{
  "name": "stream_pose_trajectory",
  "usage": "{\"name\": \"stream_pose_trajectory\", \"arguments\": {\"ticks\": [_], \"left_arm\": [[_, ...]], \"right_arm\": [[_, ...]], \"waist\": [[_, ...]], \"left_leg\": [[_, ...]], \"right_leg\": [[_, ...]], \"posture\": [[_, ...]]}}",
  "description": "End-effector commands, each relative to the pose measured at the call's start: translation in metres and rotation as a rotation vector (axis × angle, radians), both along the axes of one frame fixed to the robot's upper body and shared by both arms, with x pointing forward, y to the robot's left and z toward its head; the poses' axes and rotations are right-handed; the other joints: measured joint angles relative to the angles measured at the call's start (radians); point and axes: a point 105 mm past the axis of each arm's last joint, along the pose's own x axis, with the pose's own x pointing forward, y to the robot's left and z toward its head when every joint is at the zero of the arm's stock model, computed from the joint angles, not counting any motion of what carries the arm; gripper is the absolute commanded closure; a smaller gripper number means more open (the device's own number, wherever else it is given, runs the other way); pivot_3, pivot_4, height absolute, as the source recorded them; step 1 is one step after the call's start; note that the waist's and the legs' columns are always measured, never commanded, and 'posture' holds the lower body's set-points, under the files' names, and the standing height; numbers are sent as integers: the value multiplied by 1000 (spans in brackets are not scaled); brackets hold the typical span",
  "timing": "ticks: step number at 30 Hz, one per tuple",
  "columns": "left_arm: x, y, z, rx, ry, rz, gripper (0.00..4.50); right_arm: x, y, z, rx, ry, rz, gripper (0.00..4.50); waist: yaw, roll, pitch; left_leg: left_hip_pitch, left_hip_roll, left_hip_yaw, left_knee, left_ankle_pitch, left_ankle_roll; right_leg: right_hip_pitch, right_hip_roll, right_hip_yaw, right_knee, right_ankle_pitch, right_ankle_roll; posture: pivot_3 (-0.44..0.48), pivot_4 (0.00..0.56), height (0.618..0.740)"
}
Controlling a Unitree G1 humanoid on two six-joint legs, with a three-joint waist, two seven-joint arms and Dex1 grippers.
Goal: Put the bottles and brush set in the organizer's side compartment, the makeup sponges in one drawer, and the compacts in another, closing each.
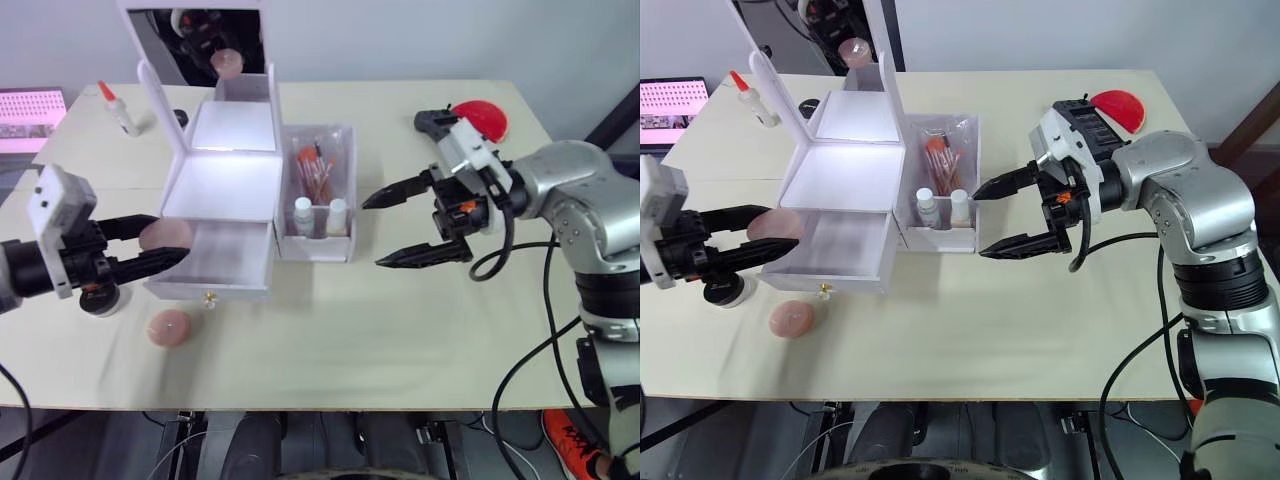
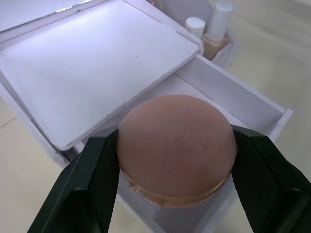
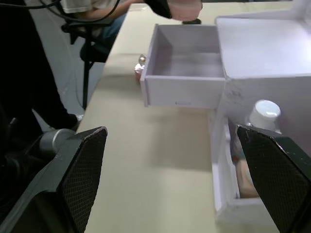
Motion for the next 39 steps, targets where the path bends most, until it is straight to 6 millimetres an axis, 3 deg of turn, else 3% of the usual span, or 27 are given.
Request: {"name": "stream_pose_trajectory", "arguments": {"ticks": [1, 17, 19, 21, 25, 32, 39], "left_arm": [[4, -2, -3, 37, -15, -18, 1629], [11, -2, -17, 72, -21, -23, 1629], [11, 0, -18, 80, -19, -16, 682], [12, 2, -18, 94, -24, -7, 54], [13, 0, -18, 78, -28, -19, 54], [10, -3, 2, 18, -67, -34, 54], [-25, 6, 33, -106, -134, -18, 54]], "right_arm": [[-7, -1, 12, 22, -52, 6, 0], [1, 3, 11, 28, -89, -24, 0], [1, 3, 12, 32, -86, -23, 0], [1, 3, 12, 36, -76, -22, 0], [1, 7, 11, 38, -77, -23, 0], [0, 8, 11, 39, -67, -13, 0], [10, 9, 10, 30, -77, 0, 0]], "waist": [[1, 0, 0], [2, 0, 0], [2, 0, 0], [2, 0, 0], [2, 0, 0], [1, 0, 0], [-3, 0, 0]], "left_leg": [[0, 0, 0, 0, 0, 0], [0, 0, 2, 2, 1, -1], [0, 0, 3, 2, 1, -1], [1, 0, 3, 2, 1, -1], [2, 0, 3, 2, 1, -1], [2, 0, 3, 2, 1, -1], [2, 0, 4, 2, 1, -1]], "right_leg": [[0, 0, 0, 1, 0, 0], [0, 0, 3, 1, 1, -1], [0, 0, 3, 1, 1, -1], [0, 0, 3, 1, 1, -1], [0, 0, 4, 2, 1, -1], [0, 0, 4, 2, 2, -1], [-1, 0, 5, 2, 2, -1]], "posture": [[0, 150, 740], [0, 150, 740], [0, 150, 740], [0, 150, 740], [0, 150, 740], [0, 150, 740], [0, 150, 740]]}}
